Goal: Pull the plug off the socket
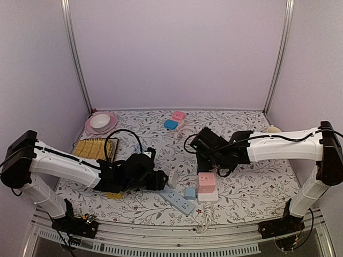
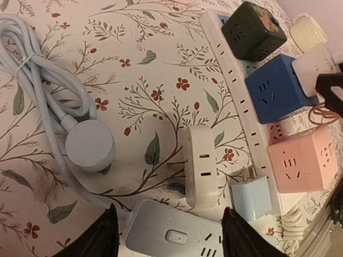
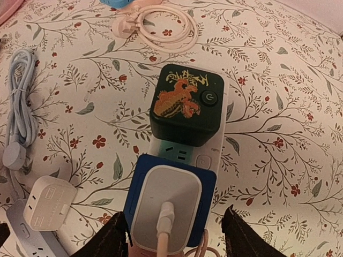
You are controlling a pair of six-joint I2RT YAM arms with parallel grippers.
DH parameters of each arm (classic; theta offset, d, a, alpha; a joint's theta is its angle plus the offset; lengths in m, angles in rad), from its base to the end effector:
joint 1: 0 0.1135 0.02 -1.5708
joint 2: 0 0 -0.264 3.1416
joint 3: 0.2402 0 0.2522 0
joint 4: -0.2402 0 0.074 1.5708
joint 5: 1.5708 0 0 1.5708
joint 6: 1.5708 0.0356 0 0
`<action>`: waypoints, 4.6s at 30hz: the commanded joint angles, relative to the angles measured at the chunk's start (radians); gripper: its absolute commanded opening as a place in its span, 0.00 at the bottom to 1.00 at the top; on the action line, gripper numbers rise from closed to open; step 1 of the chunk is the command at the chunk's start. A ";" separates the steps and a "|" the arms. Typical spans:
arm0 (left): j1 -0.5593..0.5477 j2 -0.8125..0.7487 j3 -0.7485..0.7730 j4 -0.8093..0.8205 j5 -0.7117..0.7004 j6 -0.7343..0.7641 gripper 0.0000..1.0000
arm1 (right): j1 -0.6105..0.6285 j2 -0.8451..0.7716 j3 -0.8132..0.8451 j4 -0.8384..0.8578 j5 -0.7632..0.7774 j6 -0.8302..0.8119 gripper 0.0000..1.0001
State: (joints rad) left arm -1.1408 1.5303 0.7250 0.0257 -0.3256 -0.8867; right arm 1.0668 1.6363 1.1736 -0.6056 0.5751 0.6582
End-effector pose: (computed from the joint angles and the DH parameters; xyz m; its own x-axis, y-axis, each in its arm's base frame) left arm 0.1350 -0.2670 0.1665 -0.7791 -0.0625 -0.6237 0.2572 0.8755 -0.4091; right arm 0.1779 0.2825 0.2302 -0.7069 -0.2189 -0.6726 -0.2223 0.9715 -0.0825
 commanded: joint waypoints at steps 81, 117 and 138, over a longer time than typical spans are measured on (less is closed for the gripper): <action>-0.019 0.253 0.311 0.036 0.111 0.047 0.66 | -0.016 -0.309 -0.190 0.146 -0.101 -0.108 0.09; -0.129 -0.093 0.192 -0.117 -0.018 -0.009 0.67 | -0.599 -0.622 -0.796 0.511 -0.660 0.019 0.62; -0.102 -0.050 0.177 -0.018 0.060 -0.045 0.68 | -0.195 -0.676 -0.486 0.200 -0.417 -0.050 0.85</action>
State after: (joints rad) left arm -1.2518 1.4414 0.9146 -0.0647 -0.3214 -0.9005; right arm 0.7273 0.9234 0.6426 -0.3328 0.0387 0.6025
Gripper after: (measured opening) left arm 0.679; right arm 0.845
